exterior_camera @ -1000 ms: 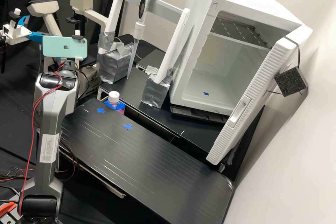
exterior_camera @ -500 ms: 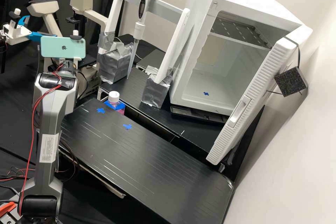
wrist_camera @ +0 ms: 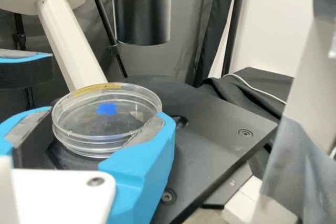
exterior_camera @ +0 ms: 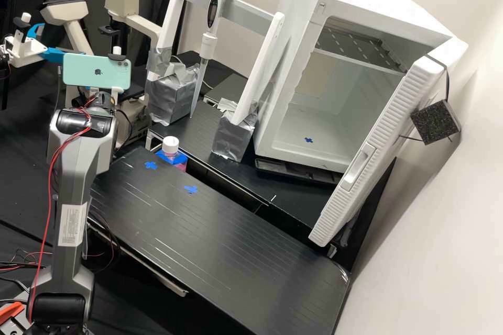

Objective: Move the petri dish to the bench

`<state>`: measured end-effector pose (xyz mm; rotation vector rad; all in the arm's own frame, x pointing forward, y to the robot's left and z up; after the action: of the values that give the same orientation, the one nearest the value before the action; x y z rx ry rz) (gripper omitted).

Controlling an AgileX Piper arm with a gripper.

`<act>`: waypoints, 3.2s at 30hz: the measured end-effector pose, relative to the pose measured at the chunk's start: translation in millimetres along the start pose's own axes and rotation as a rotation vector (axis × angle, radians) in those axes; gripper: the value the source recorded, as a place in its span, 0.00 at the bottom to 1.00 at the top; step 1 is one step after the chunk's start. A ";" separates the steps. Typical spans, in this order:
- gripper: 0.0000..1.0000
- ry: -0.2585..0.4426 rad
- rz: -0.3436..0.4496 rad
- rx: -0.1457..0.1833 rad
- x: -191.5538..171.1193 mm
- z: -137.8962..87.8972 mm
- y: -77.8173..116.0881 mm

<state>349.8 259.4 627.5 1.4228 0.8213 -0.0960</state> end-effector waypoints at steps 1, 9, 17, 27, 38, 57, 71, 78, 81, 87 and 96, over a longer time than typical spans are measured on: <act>0.00 0.001 0.001 0.000 -1.4 -0.7 0.7; 0.00 -0.009 -0.010 0.001 -16.8 -1.7 0.7; 0.00 0.020 0.027 0.002 -43.1 -6.7 9.3; 0.00 0.044 0.111 -0.050 -62.4 -12.8 23.7; 0.00 -0.067 0.041 -0.024 -36.1 12.4 4.9; 1.00 -0.078 0.057 0.010 -36.1 20.3 11.5; 1.00 -0.062 0.062 0.015 -24.2 5.4 25.7; 1.00 -0.061 0.059 -0.005 -14.0 6.5 24.2; 1.00 -0.065 0.058 -0.017 -8.6 6.9 23.8; 1.00 -0.074 0.054 -0.030 -1.6 9.0 23.0; 0.00 -0.088 0.038 -0.001 2.9 13.5 18.6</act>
<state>367.6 252.1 640.4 1.4227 0.7209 -0.1281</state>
